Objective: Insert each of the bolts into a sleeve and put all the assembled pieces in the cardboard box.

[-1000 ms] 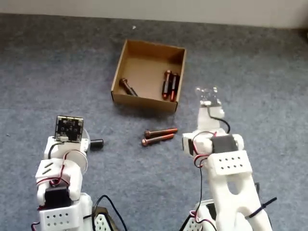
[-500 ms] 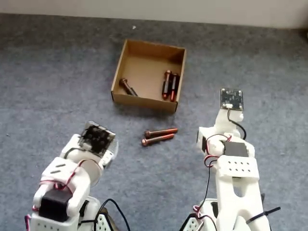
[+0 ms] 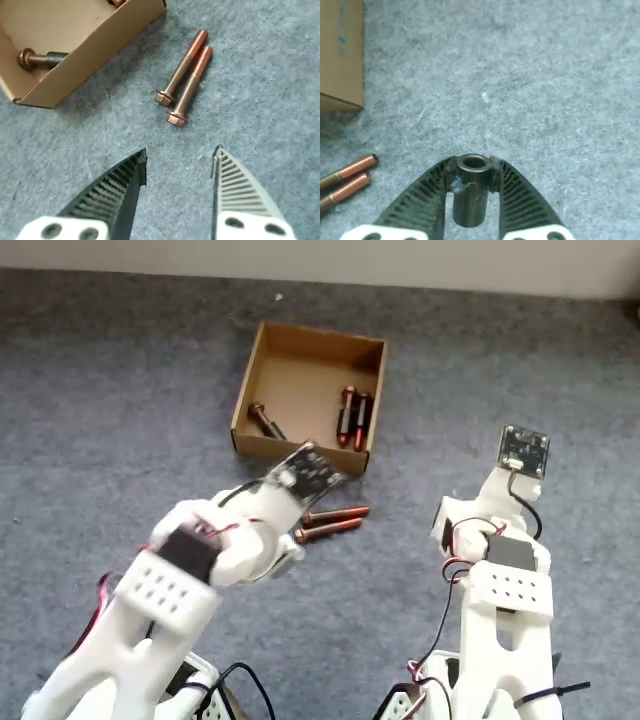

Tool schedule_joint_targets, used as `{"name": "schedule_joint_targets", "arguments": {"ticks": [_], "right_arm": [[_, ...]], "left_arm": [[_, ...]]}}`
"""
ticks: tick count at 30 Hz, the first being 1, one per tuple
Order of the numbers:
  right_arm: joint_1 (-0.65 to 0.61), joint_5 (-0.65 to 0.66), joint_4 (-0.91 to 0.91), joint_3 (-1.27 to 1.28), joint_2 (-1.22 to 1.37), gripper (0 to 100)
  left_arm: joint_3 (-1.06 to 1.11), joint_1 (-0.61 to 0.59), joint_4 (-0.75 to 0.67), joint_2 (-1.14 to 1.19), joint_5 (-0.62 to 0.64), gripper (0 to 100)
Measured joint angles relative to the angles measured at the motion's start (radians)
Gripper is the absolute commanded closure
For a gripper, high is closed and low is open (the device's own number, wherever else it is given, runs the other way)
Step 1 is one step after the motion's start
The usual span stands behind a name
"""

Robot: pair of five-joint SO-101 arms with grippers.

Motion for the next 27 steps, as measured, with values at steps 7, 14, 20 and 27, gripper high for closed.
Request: {"name": "schedule_joint_targets", "arguments": {"ticks": [7,14,20,27], "right_arm": [[0.041,0.000,-0.021,0.000,0.000,99.3],[0.051,0.000,-0.031,0.000,0.000,99.3],[0.054,0.000,-0.031,0.000,0.000,99.3],[0.054,0.000,-0.032,0.031,0.000,99.3]], "left_arm": [[-0.137,0.069,-0.041,0.310,0.000,69],[-0.276,0.080,-0.100,0.563,-0.098,69],[-0.385,0.080,-0.109,0.760,-0.158,69],[-0.517,0.080,-0.109,0.967,-0.167,77]]}}
